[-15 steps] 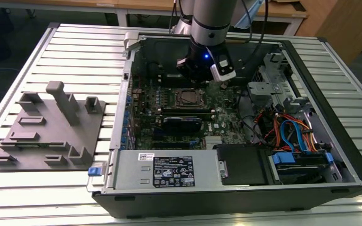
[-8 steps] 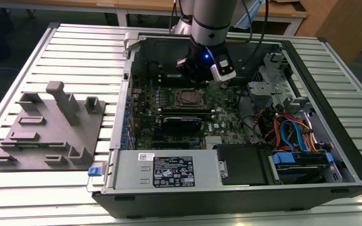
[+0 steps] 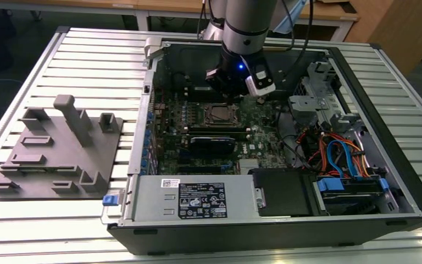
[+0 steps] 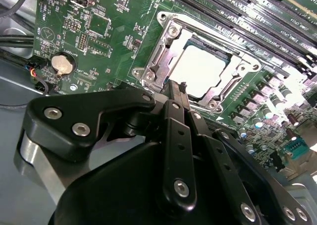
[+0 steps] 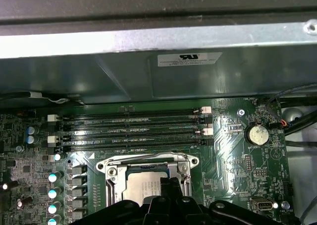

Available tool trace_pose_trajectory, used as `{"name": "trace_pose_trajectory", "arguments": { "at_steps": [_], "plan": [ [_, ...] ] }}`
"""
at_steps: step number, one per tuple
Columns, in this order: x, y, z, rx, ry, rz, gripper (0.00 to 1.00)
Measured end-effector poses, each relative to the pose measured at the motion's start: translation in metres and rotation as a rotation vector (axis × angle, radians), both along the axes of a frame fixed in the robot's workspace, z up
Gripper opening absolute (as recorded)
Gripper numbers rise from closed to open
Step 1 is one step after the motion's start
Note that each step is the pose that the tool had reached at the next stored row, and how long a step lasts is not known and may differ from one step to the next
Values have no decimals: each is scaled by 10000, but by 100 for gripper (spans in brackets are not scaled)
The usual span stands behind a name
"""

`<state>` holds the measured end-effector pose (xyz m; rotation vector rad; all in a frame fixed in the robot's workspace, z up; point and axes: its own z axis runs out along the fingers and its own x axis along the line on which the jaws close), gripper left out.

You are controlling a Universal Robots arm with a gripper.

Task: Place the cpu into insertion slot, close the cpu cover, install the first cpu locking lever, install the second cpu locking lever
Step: 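Install the second cpu locking lever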

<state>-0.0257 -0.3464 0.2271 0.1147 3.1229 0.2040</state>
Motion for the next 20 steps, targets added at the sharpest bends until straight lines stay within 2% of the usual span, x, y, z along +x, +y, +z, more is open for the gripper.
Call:
{"name": "trace_pose_trajectory", "arguments": {
  "at_steps": [5,20],
  "plan": [
    [0,-16,0,1,0,0,10],
    [0,-21,12,-3,1,0,10]
  ]
}}
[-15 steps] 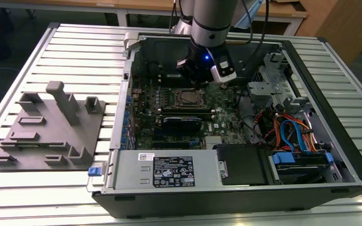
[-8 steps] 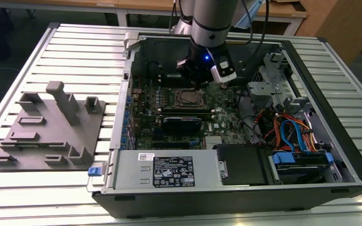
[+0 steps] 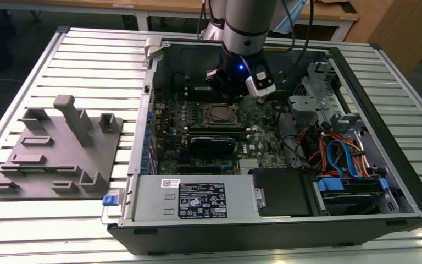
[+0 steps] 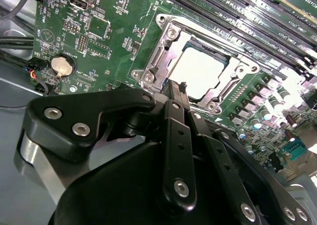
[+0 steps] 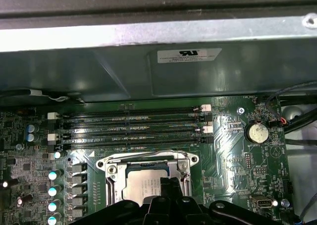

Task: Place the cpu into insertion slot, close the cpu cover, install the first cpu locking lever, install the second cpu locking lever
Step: 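Install the second cpu locking lever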

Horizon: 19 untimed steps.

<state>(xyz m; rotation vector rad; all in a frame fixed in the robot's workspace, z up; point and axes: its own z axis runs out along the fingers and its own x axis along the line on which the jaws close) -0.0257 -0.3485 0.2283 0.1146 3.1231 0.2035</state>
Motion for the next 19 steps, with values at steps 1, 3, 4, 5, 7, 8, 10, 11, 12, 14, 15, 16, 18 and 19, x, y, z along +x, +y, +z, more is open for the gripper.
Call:
{"name": "trace_pose_trajectory", "arguments": {
  "at_steps": [1,3,4,5,7,8,10,11,12,14,15,16,18,19],
  "plan": [
    [0,0,15,1,0,0,10],
    [1,1,27,4,-2,0,10],
    [1,2,27,6,-2,0,10],
    [0,0,28,4,-1,-1,10],
    [1,-12,27,0,-1,1,10],
    [1,-20,26,1,-1,0,10],
    [0,-27,25,-1,-1,-1,10],
    [0,-27,25,-1,-1,-1,10],
    [0,-27,25,-1,-1,-1,10],
    [0,-28,26,-6,-1,0,10],
    [0,-27,26,-7,-1,-1,10],
    [0,-28,26,-7,-1,0,10],
    [0,-30,25,-6,-1,-2,10],
    [0,-34,26,-7,-1,0,10]
  ]
}}
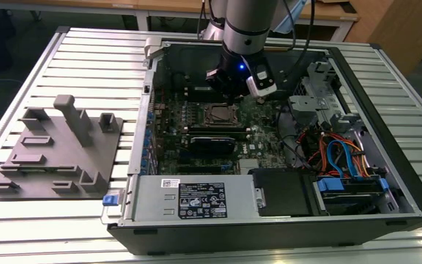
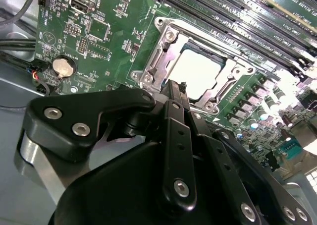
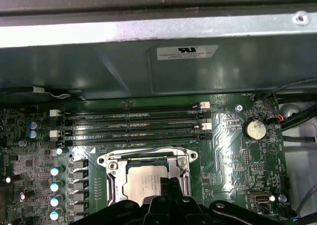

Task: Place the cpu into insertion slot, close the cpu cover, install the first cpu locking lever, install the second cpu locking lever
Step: 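Install the second cpu locking lever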

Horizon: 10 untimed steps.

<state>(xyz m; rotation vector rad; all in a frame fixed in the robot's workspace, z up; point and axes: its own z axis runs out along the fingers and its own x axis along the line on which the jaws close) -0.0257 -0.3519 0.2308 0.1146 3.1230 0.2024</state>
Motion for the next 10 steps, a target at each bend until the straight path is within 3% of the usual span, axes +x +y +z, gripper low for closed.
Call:
{"name": "trace_pose_trajectory", "arguments": {
  "at_steps": [6,8,10],
  "plan": [
    [-1,-24,8,-3,1,-2,10],
    [0,-24,93,0,0,0,10],
    [0,-24,135,0,0,0,10]
  ]
}}
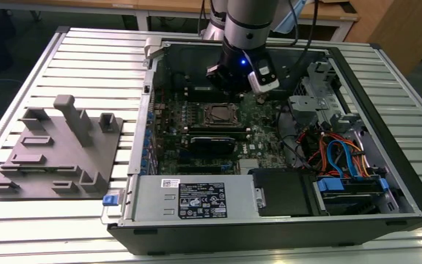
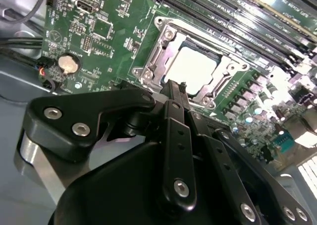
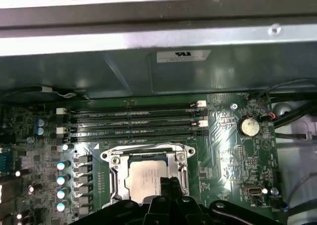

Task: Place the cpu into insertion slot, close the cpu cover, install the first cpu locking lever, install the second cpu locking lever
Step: 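Install the second cpu locking lever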

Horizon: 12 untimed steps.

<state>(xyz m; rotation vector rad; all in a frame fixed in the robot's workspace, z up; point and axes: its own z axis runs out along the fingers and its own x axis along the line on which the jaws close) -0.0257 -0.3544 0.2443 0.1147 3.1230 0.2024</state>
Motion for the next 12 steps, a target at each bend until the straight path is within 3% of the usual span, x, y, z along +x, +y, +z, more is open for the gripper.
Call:
{"name": "trace_pose_trajectory", "arguments": {
  "at_steps": [3,8,12],
  "plan": [
    [-1,-21,2,1,0,2,10],
    [-6,-144,-2,-1,1,1,10],
    [-6,-152,-3,0,0,0,10]
  ]
}}
